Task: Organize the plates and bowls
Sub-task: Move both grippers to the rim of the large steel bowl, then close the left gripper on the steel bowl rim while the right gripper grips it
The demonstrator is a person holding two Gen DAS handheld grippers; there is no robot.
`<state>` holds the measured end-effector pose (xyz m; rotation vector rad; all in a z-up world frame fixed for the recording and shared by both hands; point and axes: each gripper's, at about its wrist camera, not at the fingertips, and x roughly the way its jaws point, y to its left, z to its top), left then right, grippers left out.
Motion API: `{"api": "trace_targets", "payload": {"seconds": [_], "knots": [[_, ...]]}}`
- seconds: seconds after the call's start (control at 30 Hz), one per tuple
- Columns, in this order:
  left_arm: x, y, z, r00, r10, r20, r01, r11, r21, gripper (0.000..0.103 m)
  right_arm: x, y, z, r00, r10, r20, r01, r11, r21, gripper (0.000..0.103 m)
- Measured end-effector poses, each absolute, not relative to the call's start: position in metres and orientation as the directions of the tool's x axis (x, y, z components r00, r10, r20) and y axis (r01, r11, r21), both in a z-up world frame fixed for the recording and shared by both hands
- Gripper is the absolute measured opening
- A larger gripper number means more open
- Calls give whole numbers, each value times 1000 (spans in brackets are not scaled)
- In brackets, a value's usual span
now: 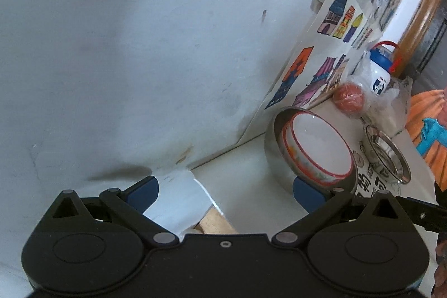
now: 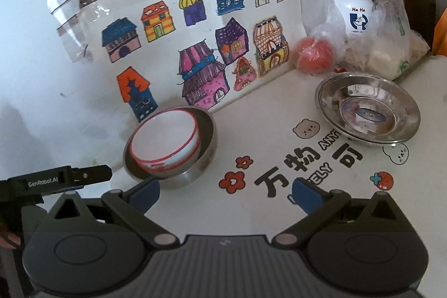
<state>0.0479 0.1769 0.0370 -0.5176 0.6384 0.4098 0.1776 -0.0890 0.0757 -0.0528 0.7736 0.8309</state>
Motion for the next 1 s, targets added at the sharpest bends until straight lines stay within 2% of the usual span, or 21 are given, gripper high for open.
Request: {"api": "trace_targets", "payload": {"seconds": [0.27, 0.4, 0.73, 0.8, 1.0], "knots": [[59, 175, 37, 735, 224, -640, -525, 785, -329, 102, 205, -81, 74, 372, 674, -639, -689, 661, 296, 103], [61, 179, 35, 756, 203, -623, -517, 768, -377, 97, 220, -80, 71, 339, 695, -634, -683, 645, 342, 102], [74, 183, 29, 771, 165, -615, -509, 739, -441, 68, 246, -60, 62, 292, 689, -663, -679, 638, 364, 82], [75, 184, 29, 776, 164, -609, -509, 733, -452, 65, 249, -56, 61, 283, 686, -670, -682, 636, 362, 78], [76, 187, 26, 792, 137, -595, -491, 721, -488, 53, 254, -44, 54, 239, 672, -701, -689, 626, 366, 58]]}}
